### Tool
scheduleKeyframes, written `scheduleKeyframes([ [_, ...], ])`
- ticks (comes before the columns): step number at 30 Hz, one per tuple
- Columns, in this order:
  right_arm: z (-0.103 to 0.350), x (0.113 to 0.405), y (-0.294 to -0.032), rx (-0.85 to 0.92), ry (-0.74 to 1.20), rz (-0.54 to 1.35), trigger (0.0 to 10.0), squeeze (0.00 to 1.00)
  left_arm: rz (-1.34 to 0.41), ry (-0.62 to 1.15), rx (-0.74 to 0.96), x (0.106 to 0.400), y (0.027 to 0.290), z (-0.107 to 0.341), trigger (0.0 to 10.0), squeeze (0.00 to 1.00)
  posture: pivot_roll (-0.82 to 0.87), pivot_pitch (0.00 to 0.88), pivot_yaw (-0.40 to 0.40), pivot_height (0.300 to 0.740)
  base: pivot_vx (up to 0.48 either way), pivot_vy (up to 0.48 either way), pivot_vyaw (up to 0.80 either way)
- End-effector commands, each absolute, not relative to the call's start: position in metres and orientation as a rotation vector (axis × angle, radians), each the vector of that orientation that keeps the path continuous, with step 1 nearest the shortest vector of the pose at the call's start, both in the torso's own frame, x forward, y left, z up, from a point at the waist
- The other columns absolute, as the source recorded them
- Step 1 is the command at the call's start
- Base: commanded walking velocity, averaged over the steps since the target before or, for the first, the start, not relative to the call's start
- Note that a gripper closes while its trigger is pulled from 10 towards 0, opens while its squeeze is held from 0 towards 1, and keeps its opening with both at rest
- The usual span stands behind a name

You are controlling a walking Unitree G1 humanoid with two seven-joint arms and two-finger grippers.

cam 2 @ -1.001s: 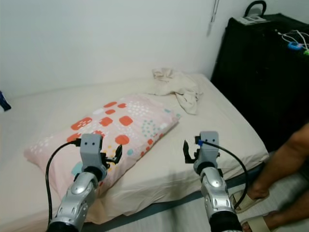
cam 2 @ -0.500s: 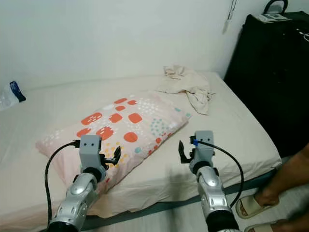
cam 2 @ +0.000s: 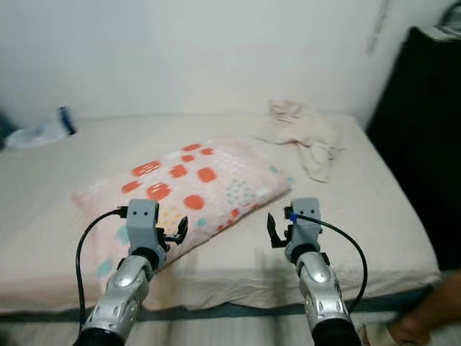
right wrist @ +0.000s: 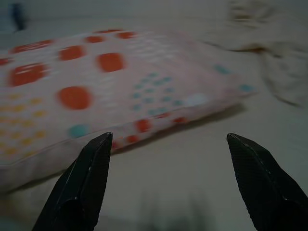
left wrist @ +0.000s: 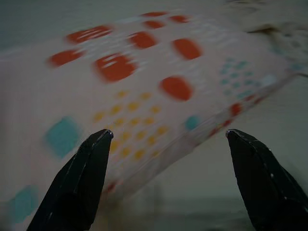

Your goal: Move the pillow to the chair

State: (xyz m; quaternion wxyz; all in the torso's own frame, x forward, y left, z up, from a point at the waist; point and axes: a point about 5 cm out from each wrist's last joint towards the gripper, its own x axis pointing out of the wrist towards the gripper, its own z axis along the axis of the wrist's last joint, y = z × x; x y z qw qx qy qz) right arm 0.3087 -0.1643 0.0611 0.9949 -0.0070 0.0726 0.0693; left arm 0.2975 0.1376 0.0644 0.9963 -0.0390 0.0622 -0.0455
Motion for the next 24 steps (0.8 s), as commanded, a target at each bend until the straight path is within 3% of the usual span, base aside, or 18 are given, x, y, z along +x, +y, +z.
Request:
scheduleKeyframes([
  [1,0.0556,0.3050,-0.1602,-0.018,0.170,0.155,10.0,0.00,-0.065,0.168,-0.065,0.2934,0.1454,0.0561,10.0,0.00,-0.06,0.127,0.034,0.740,0.000,0.000,0.70],
  [24,0.0539,0.3045,-0.1636,-0.013,0.181,0.136,10.0,0.00,-0.072,0.172,-0.056,0.2941,0.1448,0.0567,10.0,0.00,-0.06,0.129,0.035,0.740,0.000,0.000,0.70],
])
